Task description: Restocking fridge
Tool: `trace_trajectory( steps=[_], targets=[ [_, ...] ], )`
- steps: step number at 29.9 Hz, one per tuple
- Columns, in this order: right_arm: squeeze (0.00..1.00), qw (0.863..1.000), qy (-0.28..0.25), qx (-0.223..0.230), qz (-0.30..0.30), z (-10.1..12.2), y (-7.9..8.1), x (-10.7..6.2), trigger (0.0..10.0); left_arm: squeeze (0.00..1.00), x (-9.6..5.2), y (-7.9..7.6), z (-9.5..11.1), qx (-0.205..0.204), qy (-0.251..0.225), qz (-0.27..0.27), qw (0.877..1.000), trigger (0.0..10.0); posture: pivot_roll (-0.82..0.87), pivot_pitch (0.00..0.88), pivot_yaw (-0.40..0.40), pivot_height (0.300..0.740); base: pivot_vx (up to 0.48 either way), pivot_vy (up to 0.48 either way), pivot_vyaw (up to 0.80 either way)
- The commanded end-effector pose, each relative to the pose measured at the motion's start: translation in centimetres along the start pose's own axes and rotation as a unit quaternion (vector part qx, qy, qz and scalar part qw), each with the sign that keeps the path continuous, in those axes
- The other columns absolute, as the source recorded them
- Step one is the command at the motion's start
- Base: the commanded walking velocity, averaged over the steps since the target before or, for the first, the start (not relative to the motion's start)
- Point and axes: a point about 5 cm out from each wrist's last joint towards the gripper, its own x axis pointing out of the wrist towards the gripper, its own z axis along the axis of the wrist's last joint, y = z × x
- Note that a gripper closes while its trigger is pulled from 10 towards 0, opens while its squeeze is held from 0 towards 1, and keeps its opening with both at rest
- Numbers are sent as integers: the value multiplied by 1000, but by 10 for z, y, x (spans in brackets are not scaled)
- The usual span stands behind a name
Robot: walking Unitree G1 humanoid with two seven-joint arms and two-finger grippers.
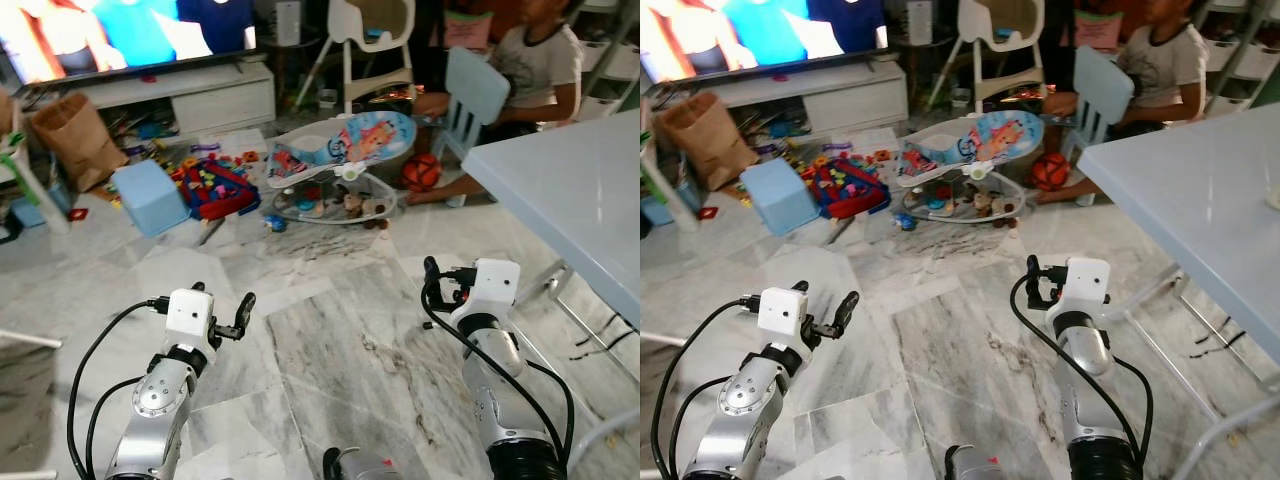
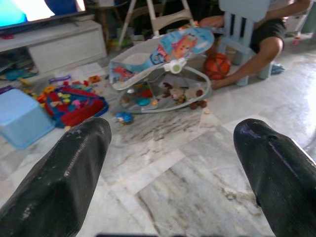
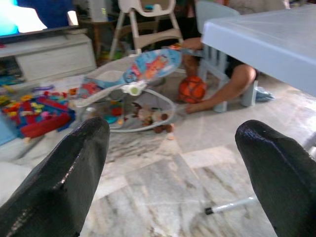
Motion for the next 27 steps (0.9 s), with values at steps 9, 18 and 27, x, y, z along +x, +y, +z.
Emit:
trace_trajectory(
  steps=[9,18,27],
  targets=[
    [0,1000,-9,12,-2,5,10,8,10000,0,4,8,8,32,0,-6,999,10000,32,0,4,740,0,0,-800],
    [0,1000,-4,5,-4,4,3,9,10000,0,-2,2,5,19,-1,3,1000,10000,41,11,-17,740,0,0,-800],
    [0,1000,-3,1,5,5,5,10,10000,0,2,-5,10,20,-12,-5,1000,10000,28,10,-33,740,111,0,-800]
  ],
)
